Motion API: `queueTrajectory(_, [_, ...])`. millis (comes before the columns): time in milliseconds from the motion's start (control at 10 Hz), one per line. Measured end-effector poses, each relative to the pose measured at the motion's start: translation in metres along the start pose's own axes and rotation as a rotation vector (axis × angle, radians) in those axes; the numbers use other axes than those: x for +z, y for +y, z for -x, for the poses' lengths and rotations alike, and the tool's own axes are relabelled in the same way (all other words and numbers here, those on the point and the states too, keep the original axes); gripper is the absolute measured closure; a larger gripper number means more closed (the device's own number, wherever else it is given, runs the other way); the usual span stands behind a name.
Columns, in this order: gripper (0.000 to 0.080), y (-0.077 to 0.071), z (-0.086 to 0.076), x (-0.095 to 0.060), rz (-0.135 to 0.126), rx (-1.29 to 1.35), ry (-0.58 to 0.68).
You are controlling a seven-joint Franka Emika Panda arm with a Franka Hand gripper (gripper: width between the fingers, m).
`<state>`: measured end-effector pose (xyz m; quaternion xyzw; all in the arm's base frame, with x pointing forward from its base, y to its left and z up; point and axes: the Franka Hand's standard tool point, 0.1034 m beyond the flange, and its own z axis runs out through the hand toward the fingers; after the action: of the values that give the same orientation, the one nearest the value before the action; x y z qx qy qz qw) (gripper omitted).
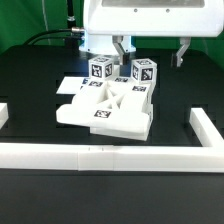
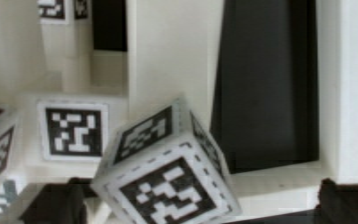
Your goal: Assemble chair
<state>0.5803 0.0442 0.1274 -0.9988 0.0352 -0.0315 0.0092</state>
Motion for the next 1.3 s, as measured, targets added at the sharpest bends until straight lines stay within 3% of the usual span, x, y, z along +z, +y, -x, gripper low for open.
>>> queueTrajectory(600, [0.0150, 0.0095, -0.0003, 0.0010, 0.002, -0.255, -0.002])
queueTrajectory(700, [0.0263, 0.0094, -0.0003, 0.0010, 0.001, -0.256, -0.002])
queueTrajectory(800, [0.0263, 0.0094, -0.0003, 0.0010, 0.001, -0.244, -0.002])
queueTrajectory(900, [0.0446, 0.0094, -0.0003, 0.0010, 0.002, -0.230, -0.002])
queueTrajectory(1000, [0.0520, 0.0094, -0.0003, 0.0009, 0.001, -0.230, -0.002])
queueTrajectory(1300, [0.0520, 0.0081, 0.0031, 0.0009, -0.002, 0.019, -0.004])
